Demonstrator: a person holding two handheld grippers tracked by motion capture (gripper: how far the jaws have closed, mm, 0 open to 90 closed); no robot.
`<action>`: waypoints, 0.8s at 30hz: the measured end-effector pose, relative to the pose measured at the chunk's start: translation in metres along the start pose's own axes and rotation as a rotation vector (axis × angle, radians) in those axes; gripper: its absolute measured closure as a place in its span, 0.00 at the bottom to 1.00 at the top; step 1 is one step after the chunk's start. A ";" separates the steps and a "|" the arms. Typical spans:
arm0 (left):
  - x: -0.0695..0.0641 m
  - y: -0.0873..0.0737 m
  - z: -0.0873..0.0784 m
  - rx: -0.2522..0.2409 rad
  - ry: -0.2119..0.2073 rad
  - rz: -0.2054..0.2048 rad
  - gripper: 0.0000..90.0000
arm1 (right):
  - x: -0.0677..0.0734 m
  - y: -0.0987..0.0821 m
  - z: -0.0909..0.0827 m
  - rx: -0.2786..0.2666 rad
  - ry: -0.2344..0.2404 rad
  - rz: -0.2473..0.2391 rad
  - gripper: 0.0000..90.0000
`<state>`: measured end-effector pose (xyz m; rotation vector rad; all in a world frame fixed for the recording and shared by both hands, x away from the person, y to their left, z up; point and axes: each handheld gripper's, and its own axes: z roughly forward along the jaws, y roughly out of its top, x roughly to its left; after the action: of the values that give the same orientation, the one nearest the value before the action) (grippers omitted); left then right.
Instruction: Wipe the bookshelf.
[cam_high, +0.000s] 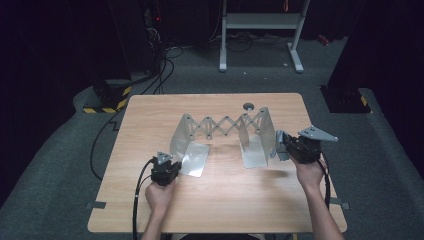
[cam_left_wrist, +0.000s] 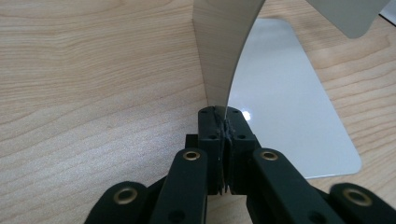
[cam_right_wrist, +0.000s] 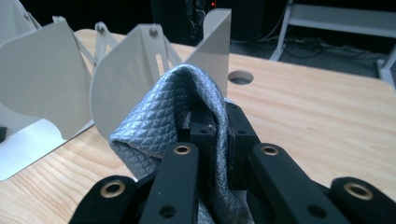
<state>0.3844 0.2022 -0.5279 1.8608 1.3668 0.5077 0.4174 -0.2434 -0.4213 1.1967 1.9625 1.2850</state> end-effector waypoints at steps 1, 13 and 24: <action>0.000 0.000 0.000 0.000 0.000 0.000 0.97 | 0.001 -0.002 0.002 0.005 0.002 0.001 0.94; 0.000 0.000 0.000 0.000 0.001 -0.001 0.96 | 0.005 -0.037 0.030 0.115 0.002 0.026 0.94; 0.000 0.000 0.000 0.001 -0.002 -0.003 0.95 | 0.008 -0.077 0.059 0.252 0.016 0.059 0.95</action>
<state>0.3844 0.2021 -0.5279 1.8594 1.3685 0.5044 0.4294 -0.2223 -0.5157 1.3754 2.1641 1.1021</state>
